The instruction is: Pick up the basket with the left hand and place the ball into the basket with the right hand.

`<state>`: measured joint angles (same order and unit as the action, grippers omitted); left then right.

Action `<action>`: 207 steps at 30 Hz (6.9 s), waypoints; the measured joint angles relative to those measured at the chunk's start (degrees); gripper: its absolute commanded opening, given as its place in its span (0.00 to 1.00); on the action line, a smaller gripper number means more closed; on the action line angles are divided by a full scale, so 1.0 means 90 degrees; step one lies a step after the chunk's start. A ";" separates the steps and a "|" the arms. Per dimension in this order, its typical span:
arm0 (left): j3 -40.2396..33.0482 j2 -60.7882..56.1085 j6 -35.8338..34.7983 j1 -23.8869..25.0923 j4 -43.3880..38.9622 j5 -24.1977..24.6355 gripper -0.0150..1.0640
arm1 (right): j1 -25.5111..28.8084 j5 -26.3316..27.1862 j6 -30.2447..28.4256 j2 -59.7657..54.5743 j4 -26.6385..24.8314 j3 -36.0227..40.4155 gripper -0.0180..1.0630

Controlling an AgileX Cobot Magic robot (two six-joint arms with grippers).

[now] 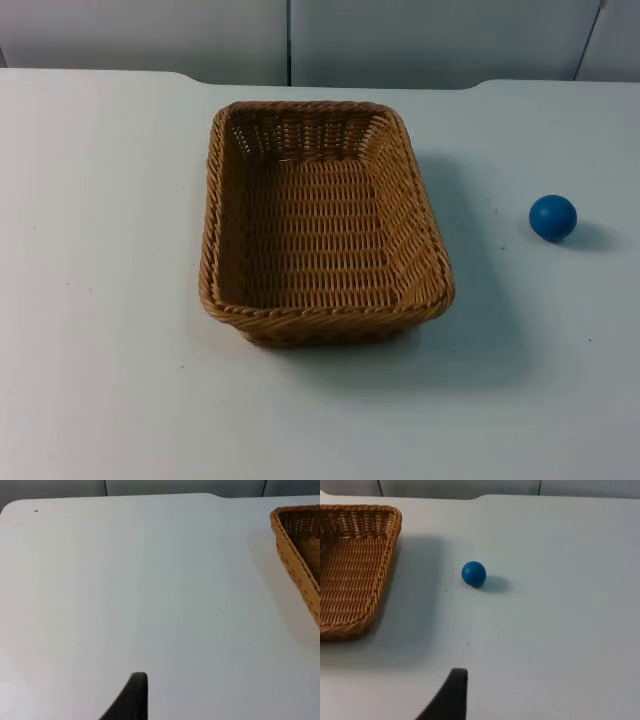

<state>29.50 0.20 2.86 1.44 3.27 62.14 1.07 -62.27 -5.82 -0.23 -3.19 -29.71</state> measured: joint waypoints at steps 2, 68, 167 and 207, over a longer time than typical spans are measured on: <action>0.0000 0.0000 0.0000 0.0000 0.0000 0.0000 0.99 | -0.0047 0.0000 0.0000 0.0000 0.0000 0.0000 0.94; 0.1783 0.7816 0.2578 -0.0745 0.3818 -0.5019 0.99 | -0.0116 0.0161 0.0766 0.0000 0.0355 0.0000 0.94; 0.5832 1.2023 -0.2034 -0.2608 0.0901 -0.2278 0.01 | -0.0116 0.0127 0.0766 0.0000 0.0355 0.0000 0.94; 0.5832 1.1970 0.0354 -0.1504 0.3102 -0.2024 0.01 | -0.0278 0.3062 0.1460 -0.6581 0.0810 -0.1626 0.94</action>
<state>81.99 107.93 6.05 -12.10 31.18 43.92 -1.43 -34.72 7.32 -59.46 4.10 -44.35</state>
